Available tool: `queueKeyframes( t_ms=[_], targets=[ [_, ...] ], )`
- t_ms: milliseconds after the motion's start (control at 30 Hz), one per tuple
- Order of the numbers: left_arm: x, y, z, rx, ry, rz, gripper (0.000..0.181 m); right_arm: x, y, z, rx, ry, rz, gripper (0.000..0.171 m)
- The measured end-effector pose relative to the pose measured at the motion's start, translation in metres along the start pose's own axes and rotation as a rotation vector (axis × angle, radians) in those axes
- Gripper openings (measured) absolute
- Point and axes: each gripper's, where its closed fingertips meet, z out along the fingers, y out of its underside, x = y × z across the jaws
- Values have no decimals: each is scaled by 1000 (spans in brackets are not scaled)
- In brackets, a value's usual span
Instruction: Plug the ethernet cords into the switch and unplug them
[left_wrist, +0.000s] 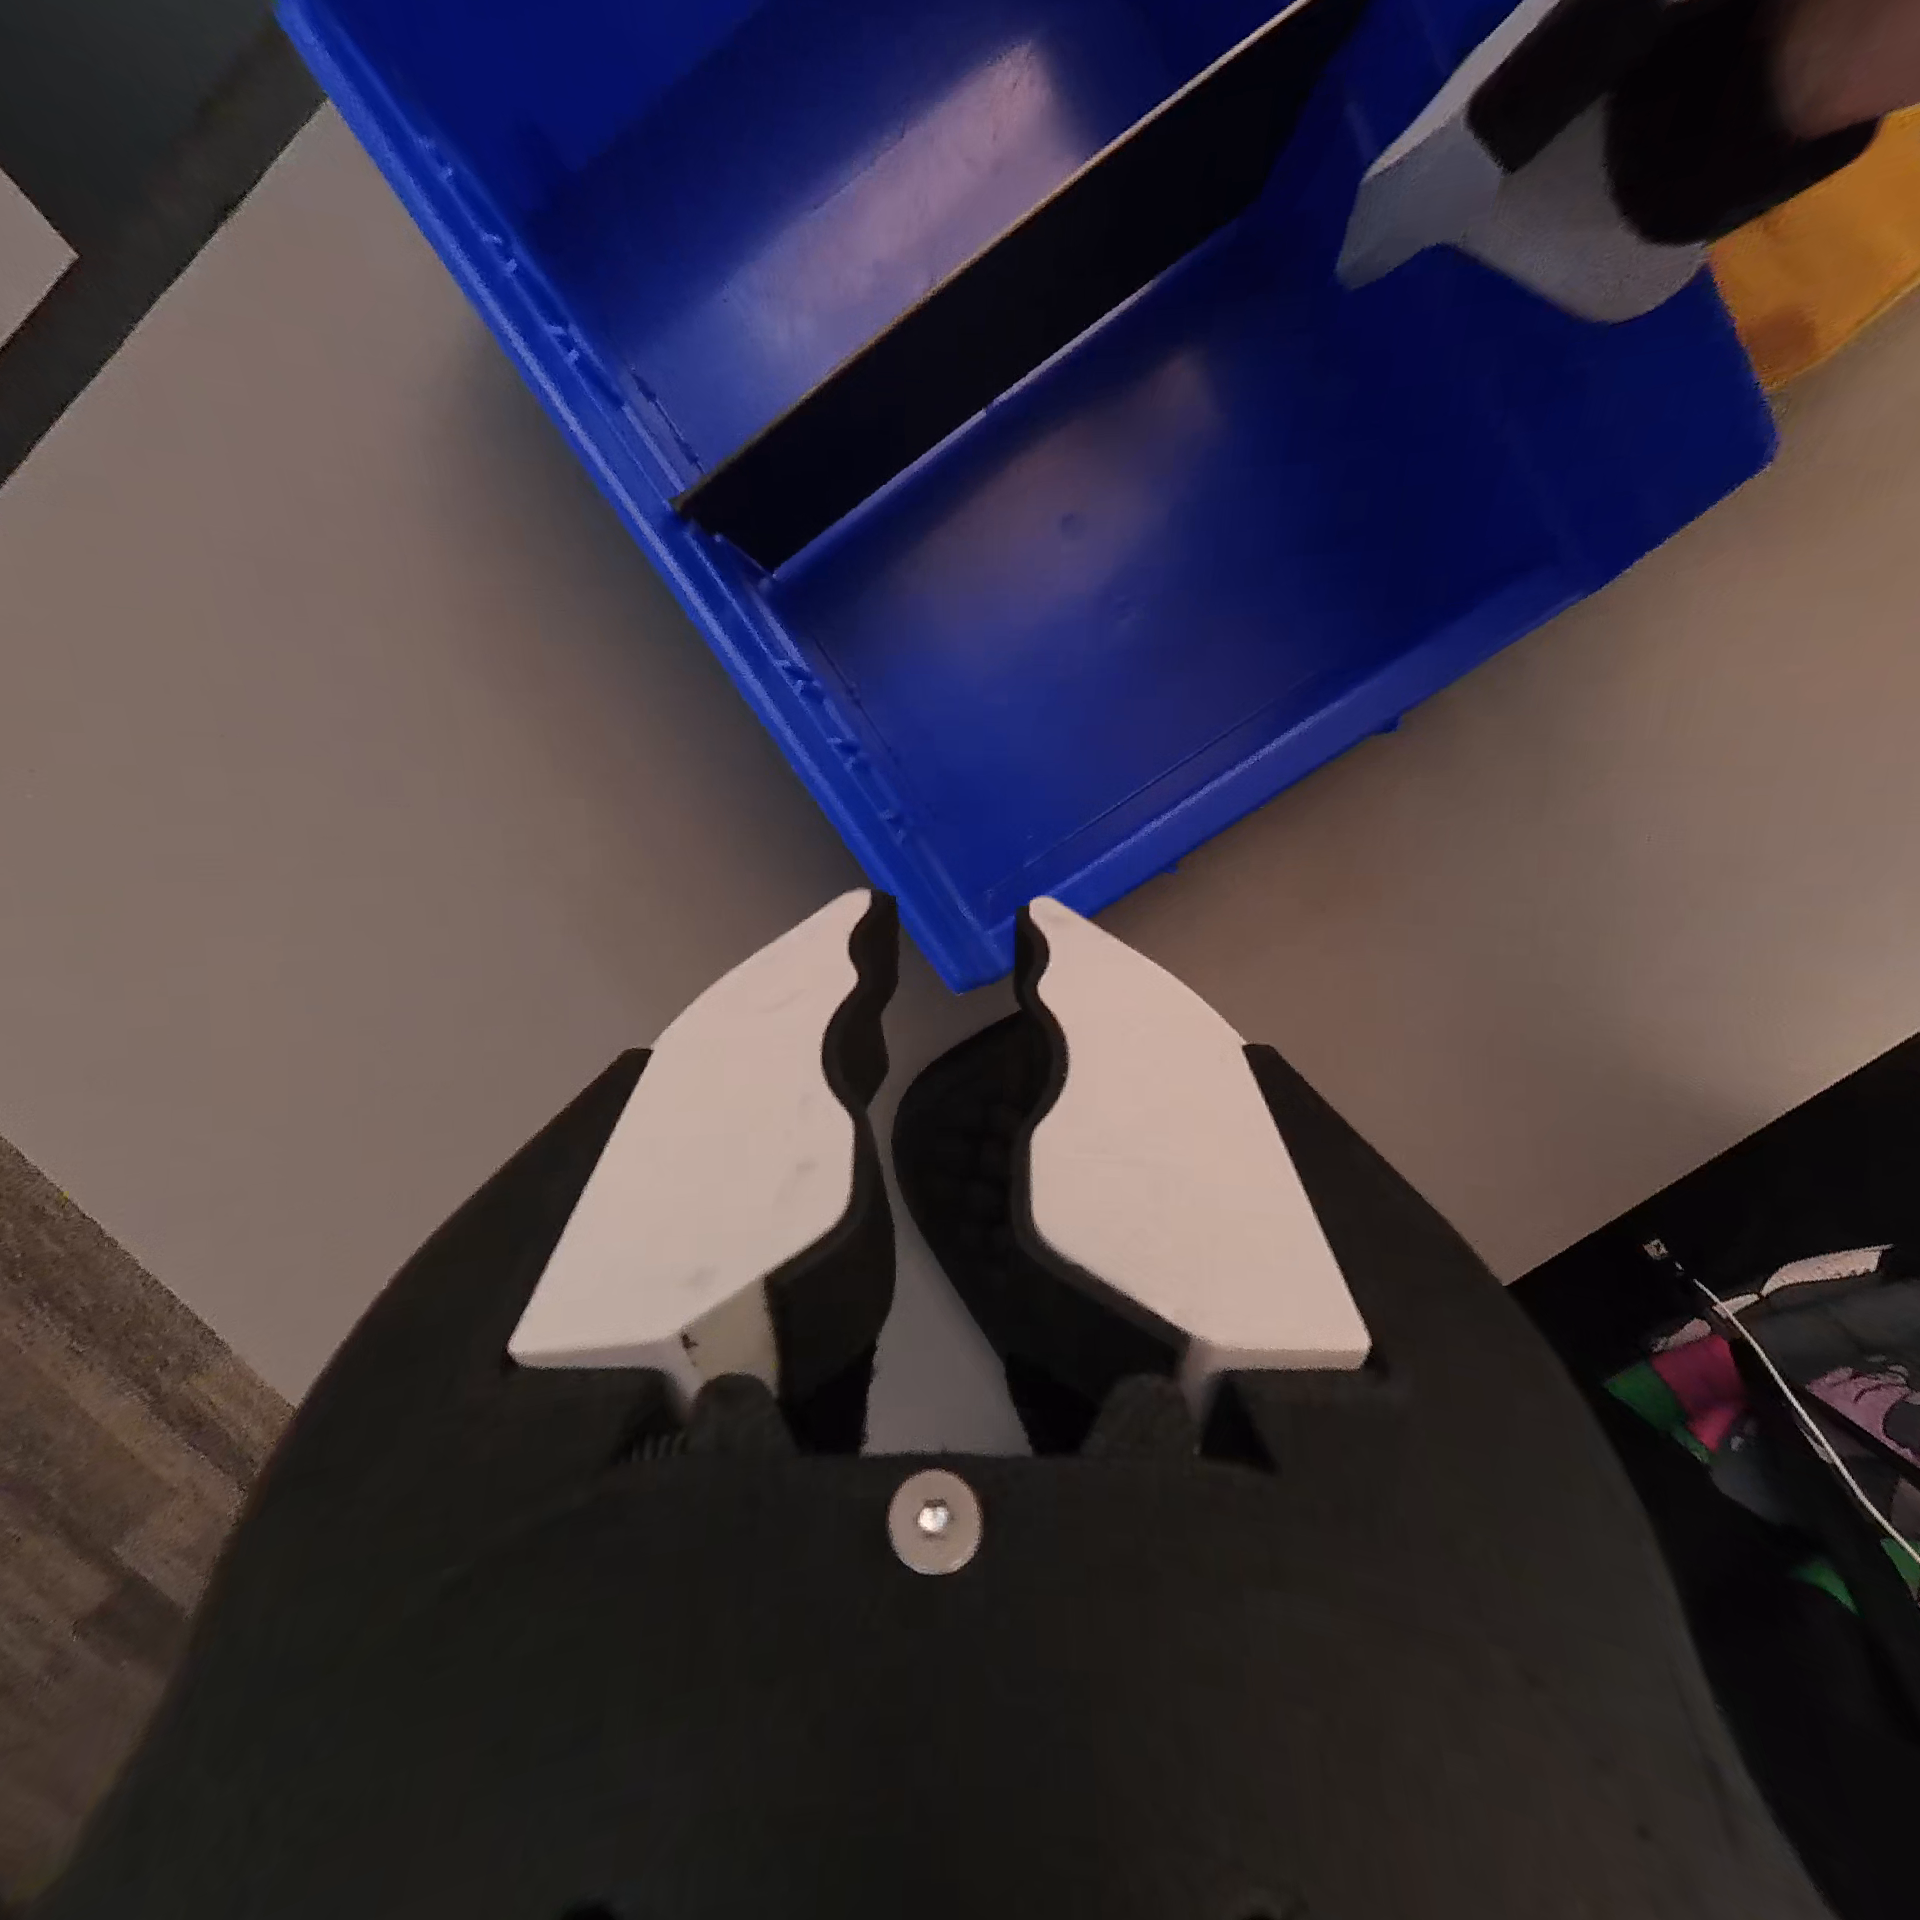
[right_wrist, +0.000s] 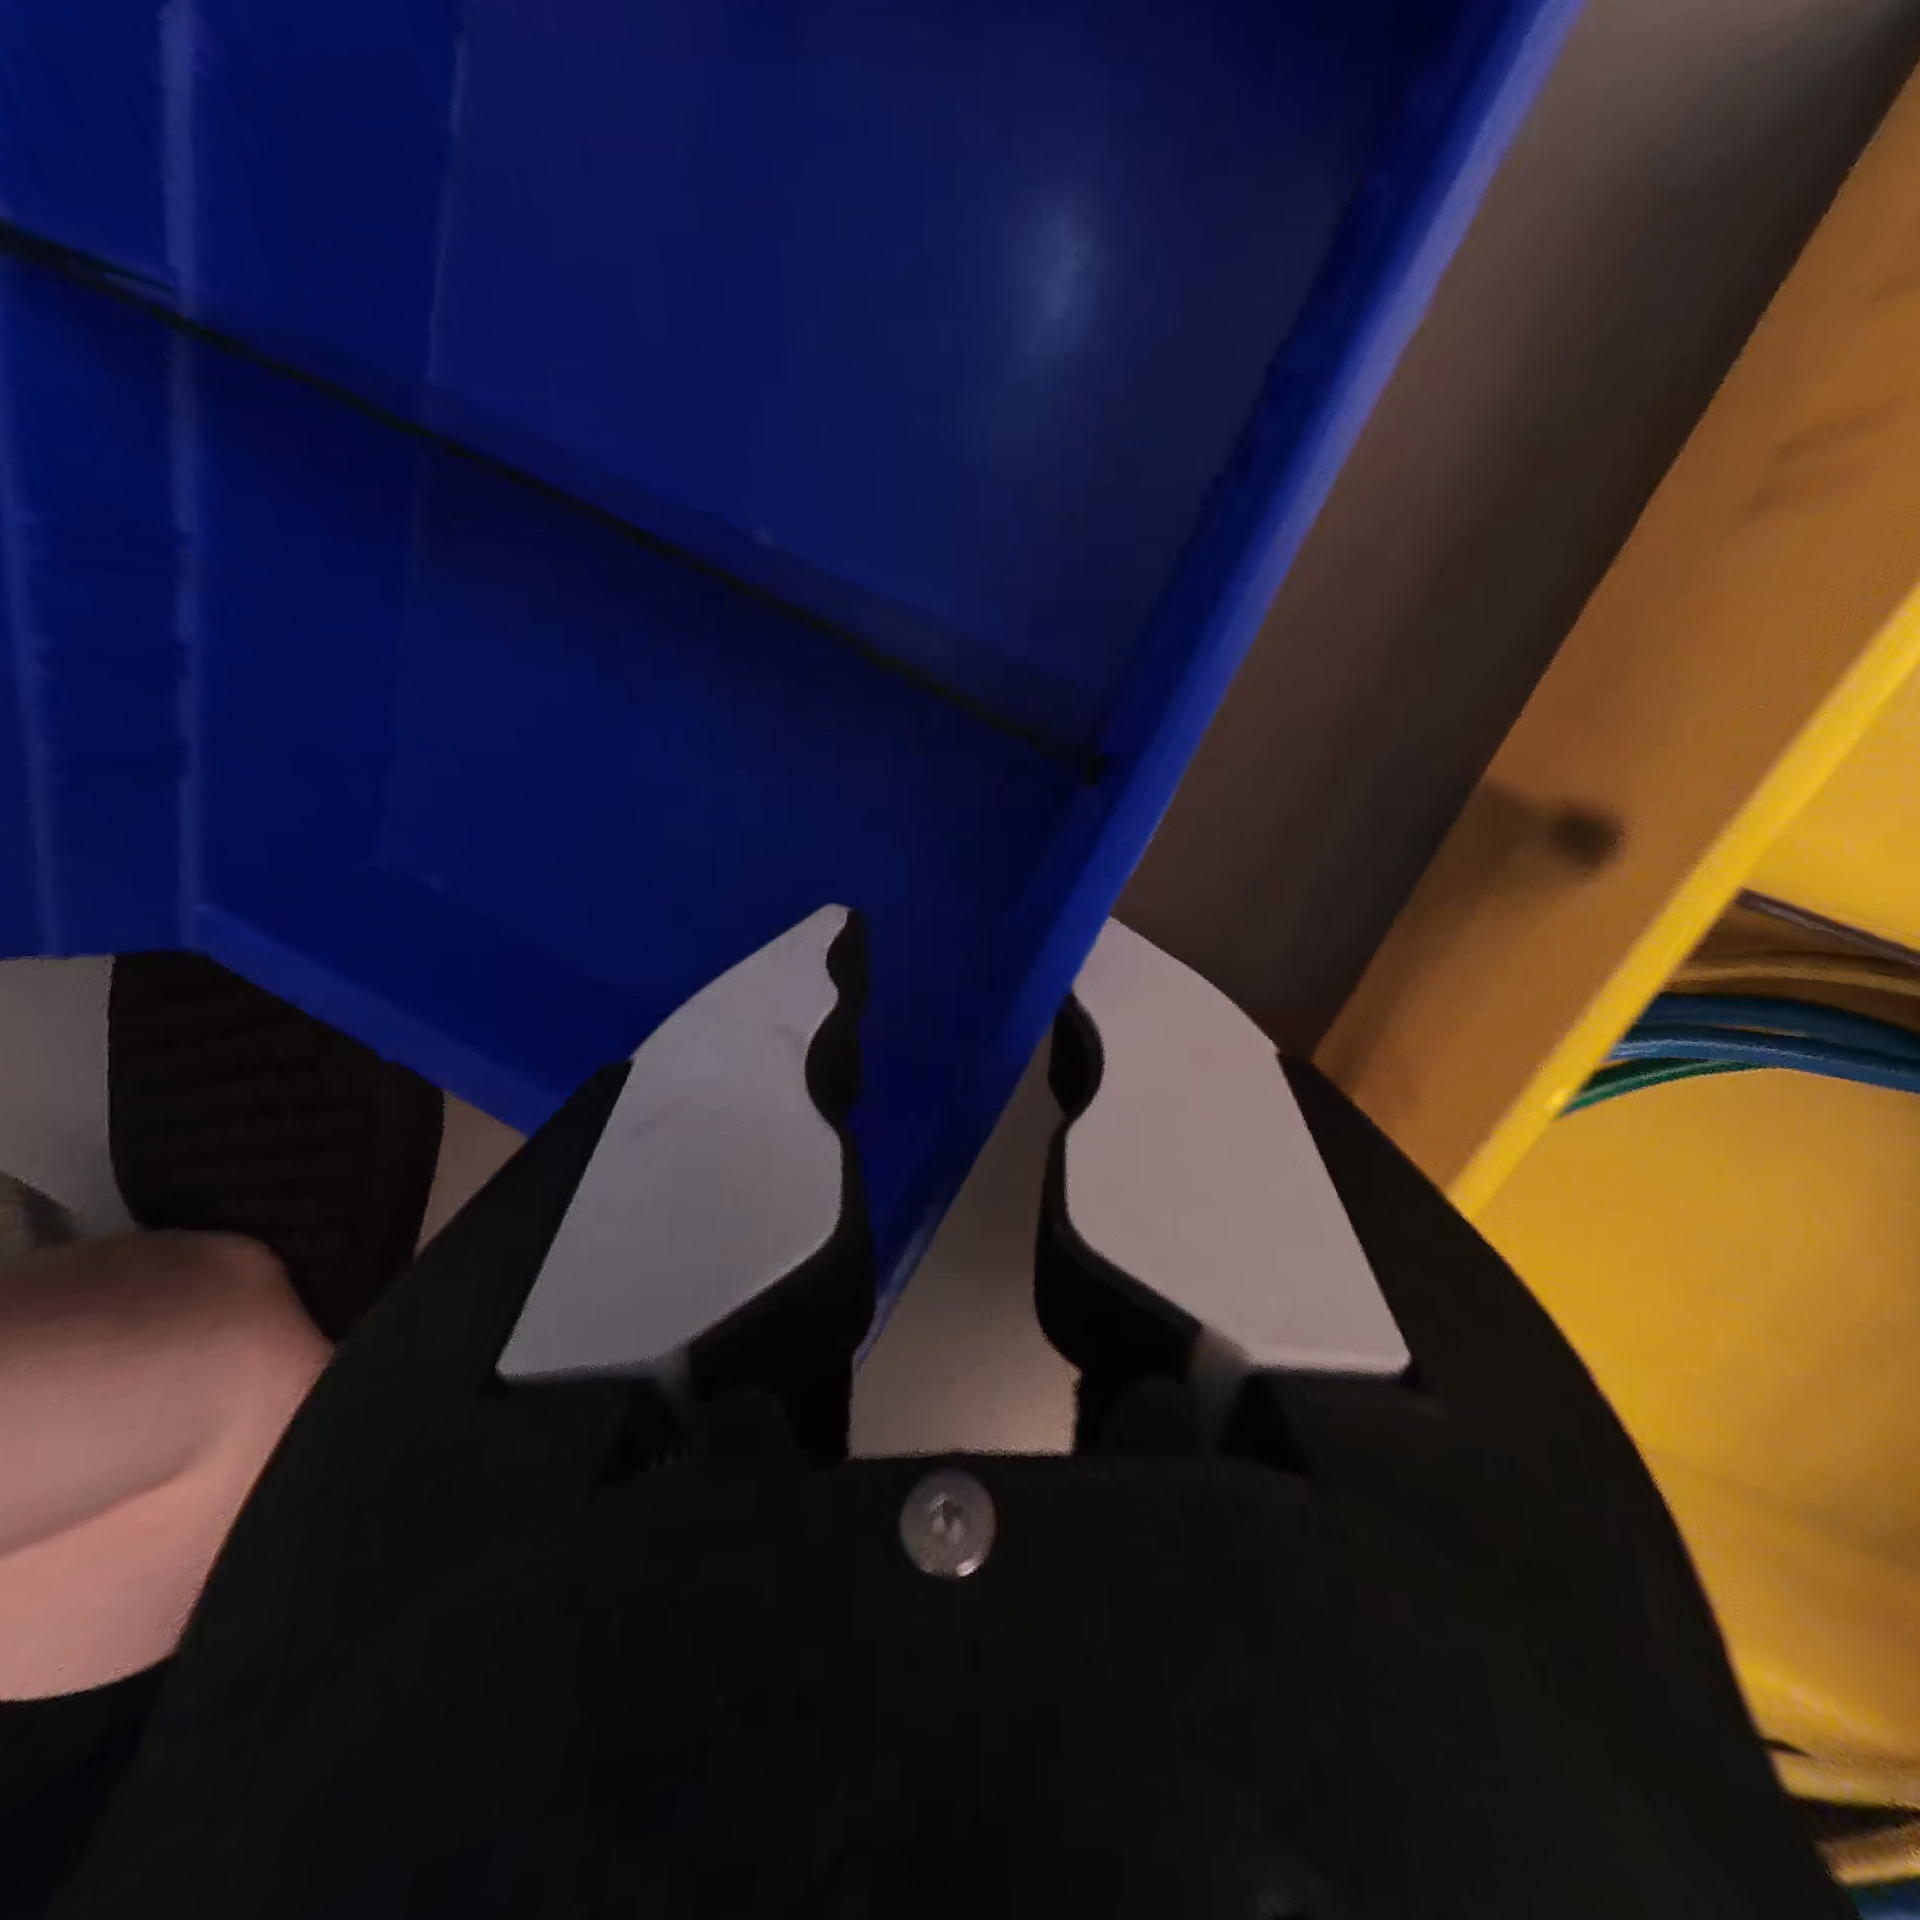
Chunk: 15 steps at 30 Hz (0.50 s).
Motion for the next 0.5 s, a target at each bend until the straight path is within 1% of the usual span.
queueKeyframes(
  t_ms=[133,167,200,233,333,400,433,500],
  targets=[
    [1,-2,-6,34,-5,6,20,7,0,17,-34,35,39,31],
    [1,-3,-8,41,-10,8,20,9,-1,20,-39,43,47,27],
    [0,-3,-10,52,-16,10,20,10,-3,22,-40,49,48,19],
    [0,-5,-12,67,-22,12,20,10,-5,23,-41,38,55,18],
    [1,-15,-24,148,-40,18,15,6,-13,25,-48,18,87,17],
    [3,-26,-35,228,-57,27,16,-1,-17,27,-67,-13,101,17],
    [5,-32,-42,275,-66,30,19,-3,-18,28,-80,-12,73,16],
    [10,-43,-58,370,-81,31,34,-10,-22,27,-106,-25,31,14]
  ],
)
